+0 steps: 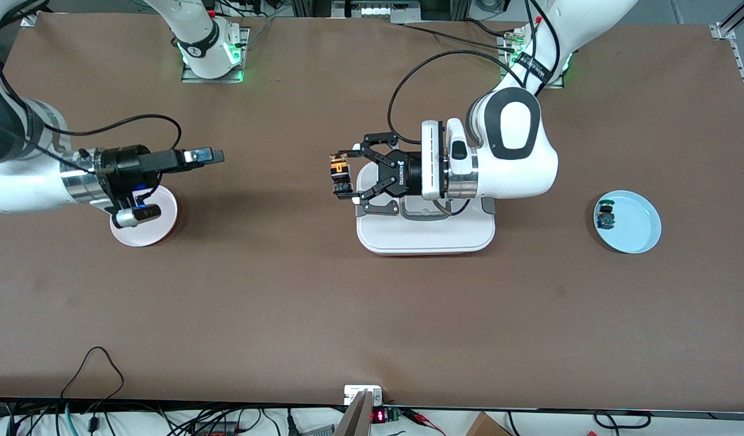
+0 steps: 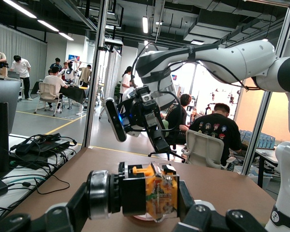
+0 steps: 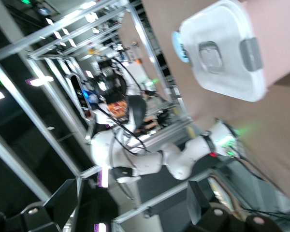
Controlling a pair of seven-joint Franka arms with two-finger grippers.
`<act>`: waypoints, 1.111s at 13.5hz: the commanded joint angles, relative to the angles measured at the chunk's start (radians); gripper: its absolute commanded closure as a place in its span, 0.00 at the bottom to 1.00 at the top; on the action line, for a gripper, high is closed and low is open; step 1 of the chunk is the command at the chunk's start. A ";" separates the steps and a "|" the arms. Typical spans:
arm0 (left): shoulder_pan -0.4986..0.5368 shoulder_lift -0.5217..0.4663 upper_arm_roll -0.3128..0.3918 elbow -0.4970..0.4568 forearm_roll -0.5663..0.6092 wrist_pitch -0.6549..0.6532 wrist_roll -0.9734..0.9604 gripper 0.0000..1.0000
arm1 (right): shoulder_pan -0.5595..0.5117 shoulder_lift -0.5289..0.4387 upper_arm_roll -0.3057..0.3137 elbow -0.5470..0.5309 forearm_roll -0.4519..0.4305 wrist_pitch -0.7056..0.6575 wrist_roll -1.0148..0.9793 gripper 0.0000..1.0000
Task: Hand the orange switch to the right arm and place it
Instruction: 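Close the right gripper on the switch held by the left gripper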
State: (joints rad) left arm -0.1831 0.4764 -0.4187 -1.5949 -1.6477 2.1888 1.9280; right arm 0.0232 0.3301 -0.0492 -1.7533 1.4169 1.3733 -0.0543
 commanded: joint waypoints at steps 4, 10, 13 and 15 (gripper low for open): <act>0.001 -0.013 0.000 0.003 -0.012 -0.012 -0.001 1.00 | 0.095 0.009 0.008 -0.006 0.168 0.154 -0.045 0.00; 0.001 -0.015 0.000 0.003 -0.012 -0.012 0.003 1.00 | 0.190 0.021 0.008 -0.005 0.195 0.239 -0.068 0.00; 0.002 -0.015 0.000 0.003 -0.012 -0.012 0.005 1.00 | 0.228 0.036 0.008 -0.005 0.229 0.245 -0.087 0.00; 0.002 -0.015 0.000 0.003 -0.012 -0.012 0.005 1.00 | 0.251 0.038 0.008 -0.003 0.229 0.250 -0.105 0.00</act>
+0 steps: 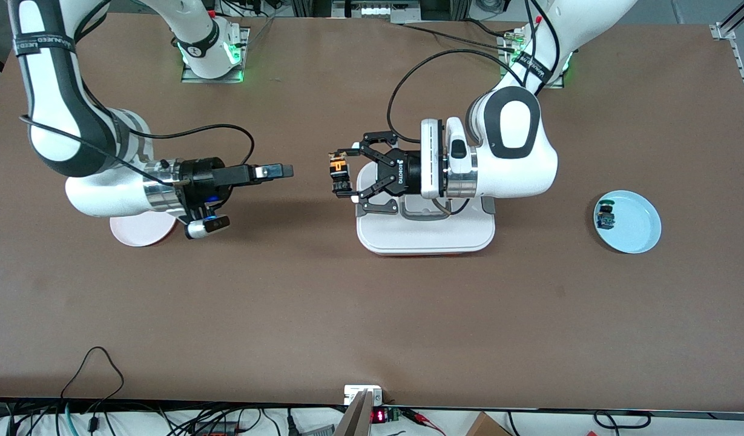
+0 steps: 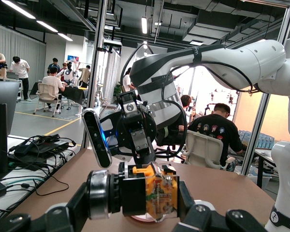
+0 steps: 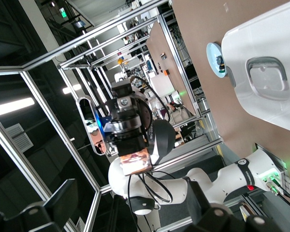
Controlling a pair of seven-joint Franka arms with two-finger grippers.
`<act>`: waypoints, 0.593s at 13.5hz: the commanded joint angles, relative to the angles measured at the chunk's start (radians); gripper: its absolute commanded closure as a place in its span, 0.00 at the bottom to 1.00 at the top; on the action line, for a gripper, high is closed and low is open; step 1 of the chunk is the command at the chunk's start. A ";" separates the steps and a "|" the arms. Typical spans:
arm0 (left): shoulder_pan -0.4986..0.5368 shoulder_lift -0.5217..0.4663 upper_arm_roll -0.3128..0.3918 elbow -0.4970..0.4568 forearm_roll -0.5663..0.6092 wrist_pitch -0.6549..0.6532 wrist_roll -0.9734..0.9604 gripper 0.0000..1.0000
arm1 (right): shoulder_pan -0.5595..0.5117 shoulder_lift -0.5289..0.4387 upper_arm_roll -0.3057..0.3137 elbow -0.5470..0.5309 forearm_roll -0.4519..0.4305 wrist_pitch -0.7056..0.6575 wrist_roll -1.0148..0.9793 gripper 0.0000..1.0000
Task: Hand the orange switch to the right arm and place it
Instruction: 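Close the right gripper on the switch held by the left gripper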
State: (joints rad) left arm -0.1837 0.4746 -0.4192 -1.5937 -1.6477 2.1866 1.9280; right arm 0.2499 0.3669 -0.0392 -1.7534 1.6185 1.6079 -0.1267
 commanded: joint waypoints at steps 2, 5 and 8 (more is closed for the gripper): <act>0.003 -0.013 0.000 0.001 -0.012 -0.010 0.006 1.00 | 0.037 0.017 -0.002 0.003 0.024 0.020 -0.085 0.00; 0.003 -0.013 0.000 0.001 -0.012 -0.010 0.008 1.00 | 0.071 0.017 -0.002 0.006 0.021 0.035 -0.096 0.00; 0.003 -0.013 0.000 0.001 -0.012 -0.010 0.006 1.00 | 0.091 0.015 -0.002 0.018 0.026 0.073 -0.093 0.00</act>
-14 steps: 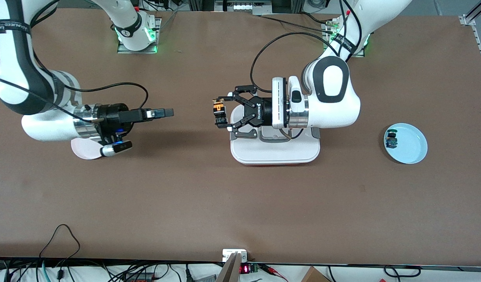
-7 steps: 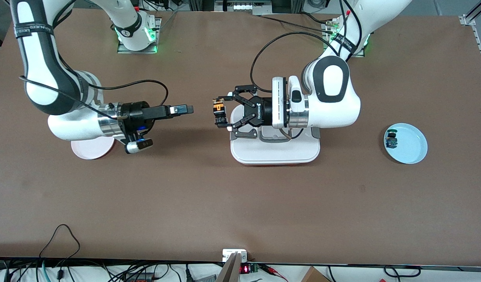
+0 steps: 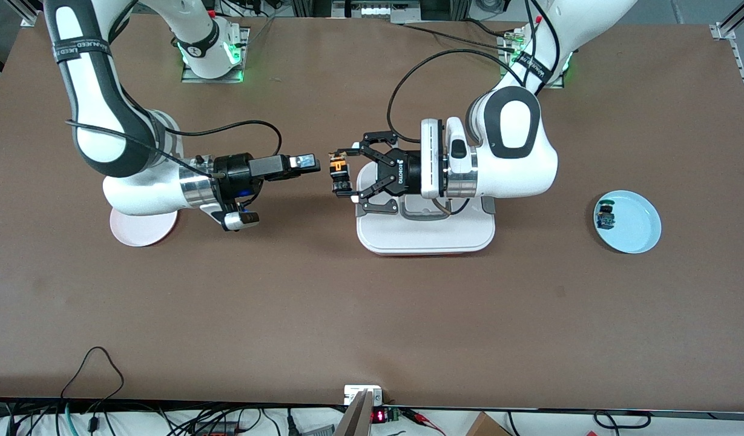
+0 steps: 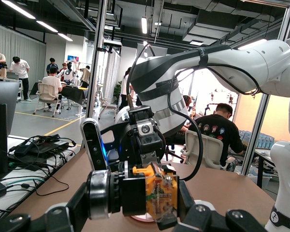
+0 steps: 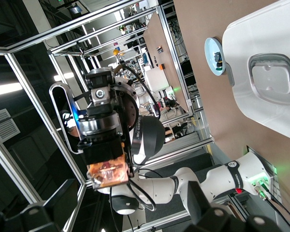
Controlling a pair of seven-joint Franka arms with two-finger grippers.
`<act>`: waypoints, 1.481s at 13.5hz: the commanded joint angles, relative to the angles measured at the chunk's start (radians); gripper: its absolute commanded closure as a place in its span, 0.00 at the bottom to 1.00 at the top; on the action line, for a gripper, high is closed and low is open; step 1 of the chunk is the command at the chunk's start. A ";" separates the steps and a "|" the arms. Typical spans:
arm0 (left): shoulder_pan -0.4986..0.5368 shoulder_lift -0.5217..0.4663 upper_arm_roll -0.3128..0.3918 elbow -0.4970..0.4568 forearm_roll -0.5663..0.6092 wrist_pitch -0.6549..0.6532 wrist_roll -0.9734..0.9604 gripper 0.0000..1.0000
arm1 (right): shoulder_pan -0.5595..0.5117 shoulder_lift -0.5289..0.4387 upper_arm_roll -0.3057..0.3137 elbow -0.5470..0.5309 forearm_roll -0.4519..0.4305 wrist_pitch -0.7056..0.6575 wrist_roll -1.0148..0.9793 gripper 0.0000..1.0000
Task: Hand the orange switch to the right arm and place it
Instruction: 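Close the right gripper on the switch held by the left gripper, then open the left gripper and pull it back from the switch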
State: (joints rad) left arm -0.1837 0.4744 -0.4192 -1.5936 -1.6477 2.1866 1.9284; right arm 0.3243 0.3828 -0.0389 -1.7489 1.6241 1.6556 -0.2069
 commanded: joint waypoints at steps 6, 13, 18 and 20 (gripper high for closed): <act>0.003 -0.013 0.000 0.001 -0.012 -0.010 0.008 1.00 | 0.024 -0.004 -0.002 0.016 0.060 0.021 -0.012 0.00; 0.003 -0.013 0.000 0.001 -0.012 -0.010 0.008 1.00 | 0.050 -0.012 -0.002 0.017 0.078 0.030 -0.011 0.00; 0.003 -0.013 0.000 0.001 -0.012 -0.010 0.008 1.00 | 0.062 -0.010 -0.002 0.016 0.124 0.032 -0.012 0.02; 0.003 -0.013 0.000 0.001 -0.012 -0.010 0.008 1.00 | 0.067 -0.007 -0.002 0.016 0.132 0.033 -0.012 0.02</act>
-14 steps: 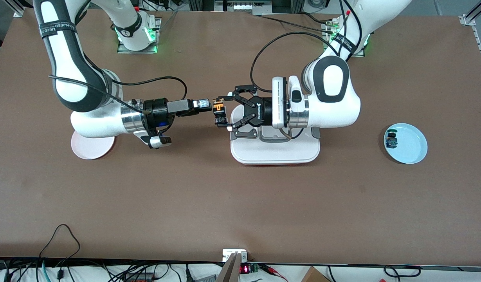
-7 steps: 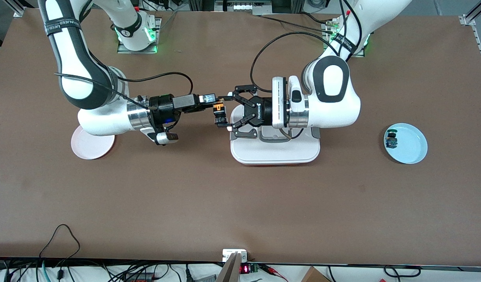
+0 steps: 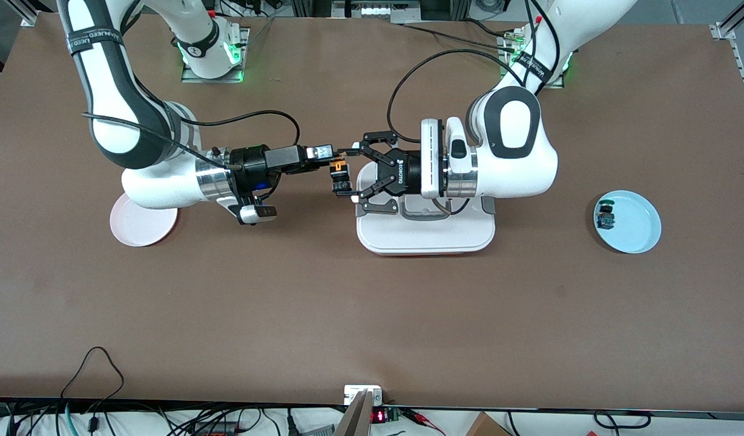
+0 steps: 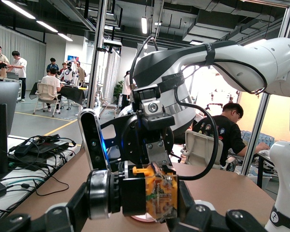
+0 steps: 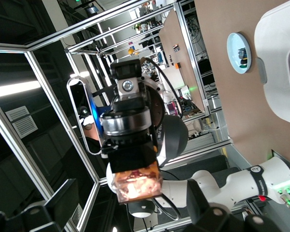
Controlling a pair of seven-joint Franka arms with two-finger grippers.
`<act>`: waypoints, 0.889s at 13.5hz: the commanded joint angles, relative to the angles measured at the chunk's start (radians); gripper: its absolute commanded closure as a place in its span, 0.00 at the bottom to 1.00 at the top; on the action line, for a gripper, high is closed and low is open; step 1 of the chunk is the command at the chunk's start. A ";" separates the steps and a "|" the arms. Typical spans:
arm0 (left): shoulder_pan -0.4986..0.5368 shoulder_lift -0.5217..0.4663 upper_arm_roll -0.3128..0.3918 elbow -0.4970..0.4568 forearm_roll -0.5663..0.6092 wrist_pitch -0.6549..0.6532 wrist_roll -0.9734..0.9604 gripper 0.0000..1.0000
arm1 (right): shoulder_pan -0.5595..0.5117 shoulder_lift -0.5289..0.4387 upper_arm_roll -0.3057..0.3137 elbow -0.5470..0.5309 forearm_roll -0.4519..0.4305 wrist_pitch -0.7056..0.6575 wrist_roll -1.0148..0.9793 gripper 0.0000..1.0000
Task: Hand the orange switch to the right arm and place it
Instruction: 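Open the left gripper and pull it back from the switch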
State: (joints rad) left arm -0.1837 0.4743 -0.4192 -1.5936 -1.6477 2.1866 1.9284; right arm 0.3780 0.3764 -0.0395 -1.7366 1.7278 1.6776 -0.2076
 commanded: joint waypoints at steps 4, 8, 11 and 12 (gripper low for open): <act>0.003 -0.013 0.000 0.001 -0.012 -0.010 0.008 1.00 | 0.013 -0.001 -0.002 0.005 0.024 0.030 -0.062 0.39; 0.003 -0.013 0.000 0.001 -0.012 -0.010 0.008 1.00 | 0.004 0.006 -0.002 0.005 0.051 0.034 -0.076 0.95; 0.003 -0.013 0.000 0.001 -0.012 -0.010 0.008 0.99 | 0.007 0.007 -0.002 0.005 0.061 0.033 -0.098 0.98; 0.003 -0.013 0.000 0.001 -0.012 -0.010 0.008 0.98 | 0.007 0.010 -0.002 0.005 0.062 0.033 -0.098 0.98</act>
State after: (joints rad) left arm -0.1820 0.4739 -0.4175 -1.5871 -1.6481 2.1871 1.9256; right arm 0.3833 0.3820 -0.0403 -1.7391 1.7486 1.7032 -0.2878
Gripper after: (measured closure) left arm 0.256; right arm 0.595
